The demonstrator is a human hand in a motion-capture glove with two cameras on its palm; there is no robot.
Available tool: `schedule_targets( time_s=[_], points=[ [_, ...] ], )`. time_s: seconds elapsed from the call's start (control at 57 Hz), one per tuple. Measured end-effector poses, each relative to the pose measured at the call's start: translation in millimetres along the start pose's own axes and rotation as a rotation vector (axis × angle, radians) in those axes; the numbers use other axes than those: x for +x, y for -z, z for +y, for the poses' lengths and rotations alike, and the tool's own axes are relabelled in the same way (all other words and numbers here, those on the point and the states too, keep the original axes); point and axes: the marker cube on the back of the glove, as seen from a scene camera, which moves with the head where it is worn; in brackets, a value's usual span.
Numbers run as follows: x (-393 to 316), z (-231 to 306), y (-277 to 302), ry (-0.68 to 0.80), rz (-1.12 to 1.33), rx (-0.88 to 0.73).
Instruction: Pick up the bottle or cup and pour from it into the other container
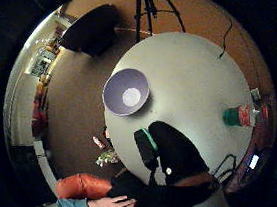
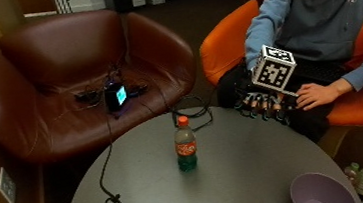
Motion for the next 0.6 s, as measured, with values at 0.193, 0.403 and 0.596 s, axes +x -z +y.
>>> schedule_targets(
  time_s=[0.193,0.403,0.596],
  points=[
    [41.0,7.3,-5.1,-0.050,-0.002,-0.006],
    [91.2,23.7,-15.6,-0.125,-0.035,0.004],
    [150.1,45.5,-28.9,-0.226,-0.150,-0.025]
  ],
)
